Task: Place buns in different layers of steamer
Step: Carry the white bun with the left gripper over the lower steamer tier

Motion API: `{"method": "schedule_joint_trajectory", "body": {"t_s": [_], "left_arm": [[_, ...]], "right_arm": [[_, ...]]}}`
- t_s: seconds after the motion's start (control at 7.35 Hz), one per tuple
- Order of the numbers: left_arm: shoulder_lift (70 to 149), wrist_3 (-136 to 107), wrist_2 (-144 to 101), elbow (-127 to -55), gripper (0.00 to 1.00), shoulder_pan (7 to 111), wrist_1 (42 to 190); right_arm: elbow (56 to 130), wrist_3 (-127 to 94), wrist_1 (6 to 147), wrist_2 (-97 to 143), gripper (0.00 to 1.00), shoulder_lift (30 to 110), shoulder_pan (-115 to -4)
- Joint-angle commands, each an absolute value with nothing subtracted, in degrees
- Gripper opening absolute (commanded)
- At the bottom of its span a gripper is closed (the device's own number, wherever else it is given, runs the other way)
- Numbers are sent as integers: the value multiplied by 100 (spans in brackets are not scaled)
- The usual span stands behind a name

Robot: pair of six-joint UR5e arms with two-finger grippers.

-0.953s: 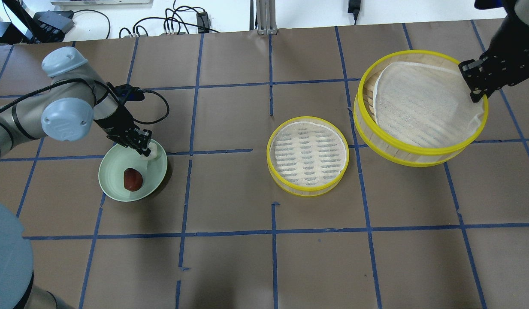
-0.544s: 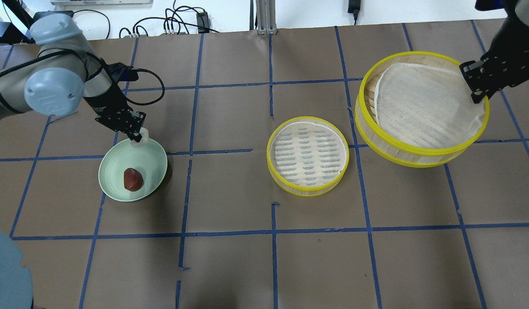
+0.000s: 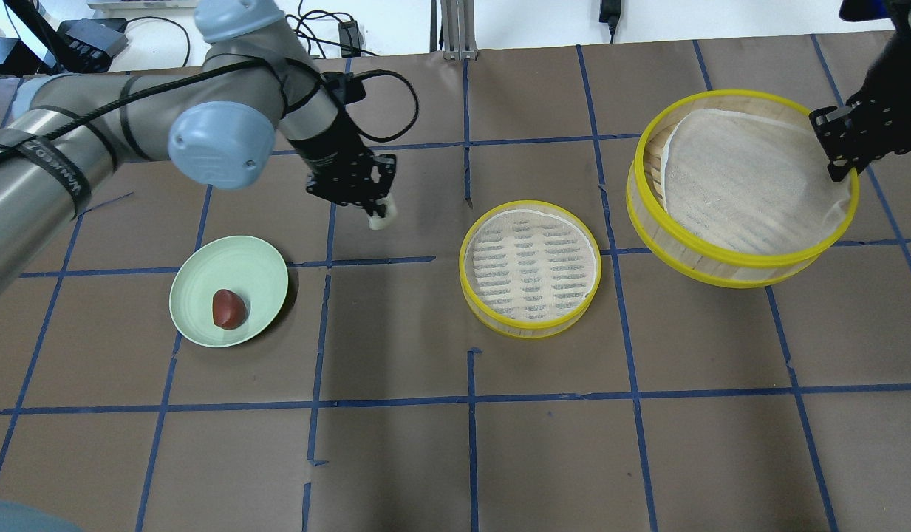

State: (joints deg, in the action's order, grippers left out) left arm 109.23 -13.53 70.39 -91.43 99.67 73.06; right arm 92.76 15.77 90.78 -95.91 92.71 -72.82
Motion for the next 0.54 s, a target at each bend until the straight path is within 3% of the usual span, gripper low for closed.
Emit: {"method": "schedule_joint_trajectory", "body": {"t_s": [0.0, 0.27, 0.41], "left_arm": [[11431, -2956, 6267, -9123, 17, 10895, 6150], [11802, -3339, 6284, -9132, 20, 11206, 5671], [11926, -3418, 6310, -9141, 53, 11206, 5608]], "right_arm": [[9281, 1564, 9088, -9563, 11, 9272, -7242], [9281, 1573, 9079, -9571, 11, 9272, -7242], [9281, 1573, 9079, -9571, 11, 9272, -7251]]}}
